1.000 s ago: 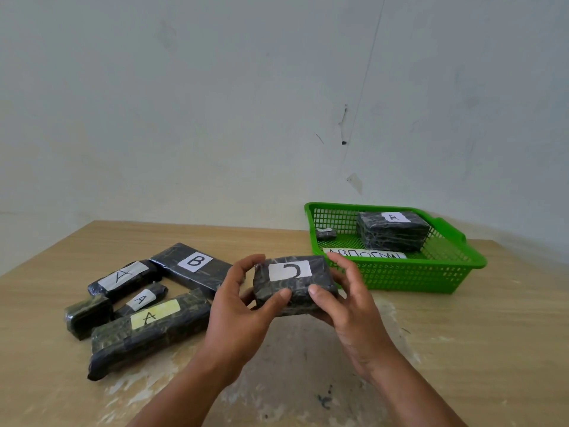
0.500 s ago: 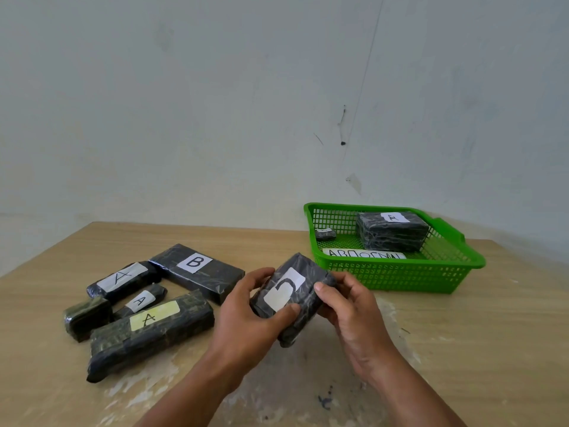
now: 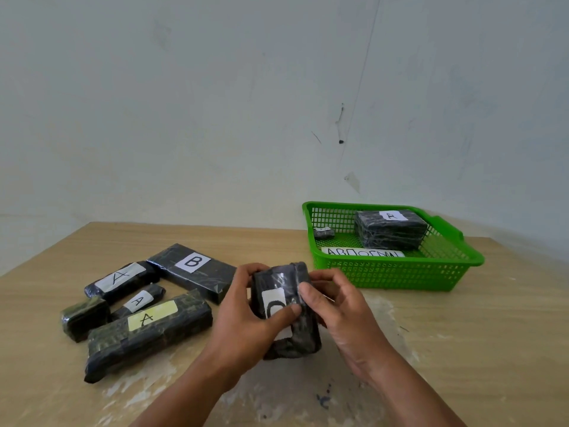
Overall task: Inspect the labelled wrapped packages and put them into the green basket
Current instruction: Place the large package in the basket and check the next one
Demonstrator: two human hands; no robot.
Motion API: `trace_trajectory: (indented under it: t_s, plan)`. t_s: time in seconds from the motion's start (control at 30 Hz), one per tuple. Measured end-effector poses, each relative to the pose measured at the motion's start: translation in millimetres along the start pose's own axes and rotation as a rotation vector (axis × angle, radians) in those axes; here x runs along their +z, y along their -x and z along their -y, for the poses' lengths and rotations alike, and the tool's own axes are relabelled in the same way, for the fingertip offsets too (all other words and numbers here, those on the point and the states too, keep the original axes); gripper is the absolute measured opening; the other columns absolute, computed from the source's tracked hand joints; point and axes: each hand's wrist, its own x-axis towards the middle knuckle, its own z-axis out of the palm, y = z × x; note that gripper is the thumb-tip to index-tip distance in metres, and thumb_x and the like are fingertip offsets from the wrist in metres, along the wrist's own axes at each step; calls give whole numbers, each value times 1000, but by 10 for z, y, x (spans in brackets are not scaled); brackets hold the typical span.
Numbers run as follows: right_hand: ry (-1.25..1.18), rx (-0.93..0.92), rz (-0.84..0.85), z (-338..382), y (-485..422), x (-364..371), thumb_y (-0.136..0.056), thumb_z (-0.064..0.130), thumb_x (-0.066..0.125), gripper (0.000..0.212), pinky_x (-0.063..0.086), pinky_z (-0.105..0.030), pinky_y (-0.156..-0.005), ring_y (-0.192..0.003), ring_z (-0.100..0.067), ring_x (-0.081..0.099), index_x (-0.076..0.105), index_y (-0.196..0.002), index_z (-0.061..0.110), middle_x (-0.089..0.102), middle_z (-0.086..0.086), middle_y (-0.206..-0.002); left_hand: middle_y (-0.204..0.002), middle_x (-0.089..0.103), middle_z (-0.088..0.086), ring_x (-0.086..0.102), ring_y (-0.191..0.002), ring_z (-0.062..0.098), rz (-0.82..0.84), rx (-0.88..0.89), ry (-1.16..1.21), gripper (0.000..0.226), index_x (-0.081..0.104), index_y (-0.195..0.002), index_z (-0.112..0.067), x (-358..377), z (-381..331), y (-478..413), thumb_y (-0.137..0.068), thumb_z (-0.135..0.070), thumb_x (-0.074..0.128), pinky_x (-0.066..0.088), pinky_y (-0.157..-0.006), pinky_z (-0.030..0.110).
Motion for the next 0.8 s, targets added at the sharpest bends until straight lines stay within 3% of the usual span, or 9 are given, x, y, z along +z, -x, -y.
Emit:
trace_trajectory:
  t_s: [0.07, 0.13, 0.27, 0.4, 0.47, 0.57, 0.7, 0.8]
  plan:
    - [10, 21, 88, 0, 21, -1, -82, 32, 80, 38, 63, -45, -89, -107, -30, 76, 69, -118, 23, 73, -13, -119, -95, 76, -4, 75, -83, 9, -86, -34, 56, 50, 54, -112, -26, 9, 10, -26, -77, -17, 89, 65, -77, 38]
    - [60, 30, 168, 10, 40, -14, -79, 23, 77, 48, 64, -44, -88, -102, -26, 76, 68, -126, 29, 70, -13, -121, -99, 76, 1, 75, -83, 9, -141, -67, 141, 39, 55, -109, -22, 11, 6, -47, -83, -21, 84, 62, -75, 34]
    - [146, -16, 135, 4, 12, -42, -71, 15, 76, 54, 64, -45, -87, -99, -27, 75, 68, -123, 31, 73, -12, -111, -96, 77, 2, 75, -84, 16, -185, -82, 92, 34, 59, -104, -20, -3, 4, -61, -82, -25, 85, 60, -73, 34]
    - [133, -24, 144, 25, -8, -124, -71, 12, 74, 38, 60, -33, -77, -92, -24, 72, 72, -109, 18, 75, -18, -105, -129, 63, -8, 67, -114, 11, -92, -40, 63, 63, 57, -129, -47, -72, -11, -74, -83, -14, 85, 62, -91, 38]
    - [117, -22, 130, 25, -11, -137, -72, 15, 76, 37, 60, -31, -78, -95, -25, 74, 75, -109, 20, 77, -14, -105, -122, 68, -8, 71, -107, 12, -10, -30, 50, 67, 57, -131, -54, -94, -30, -64, -89, -7, 78, 62, -90, 34]
    - [77, -39, 2, 2, -35, -110, -73, 21, 79, 36, 63, -38, -82, -102, -32, 75, 77, -109, 27, 79, -10, -106, -112, 72, 3, 77, -91, 18, 12, -72, 81, 51, 66, -120, -47, -69, -55, -47, -93, -4, 72, 65, -82, 35]
    - [76, -54, -72, -18, -40, -58, -88, 19, 81, 30, 64, -42, -89, -102, -27, 76, 76, -112, 36, 78, -7, -112, -116, 70, 3, 76, -93, 24, -24, -92, 97, 40, 64, -112, -42, -29, -11, -61, -93, -9, 74, 66, -81, 43]
    - [79, -20, -39, -49, -20, -3, -98, 17, 70, 41, 61, -45, -97, -109, -24, 74, 68, -125, 48, 75, -3, -121, -111, 71, 5, 76, -93, 28, -25, -90, 91, 37, 60, -109, -43, 8, 19, -45, -94, -11, 72, 63, -85, 53]
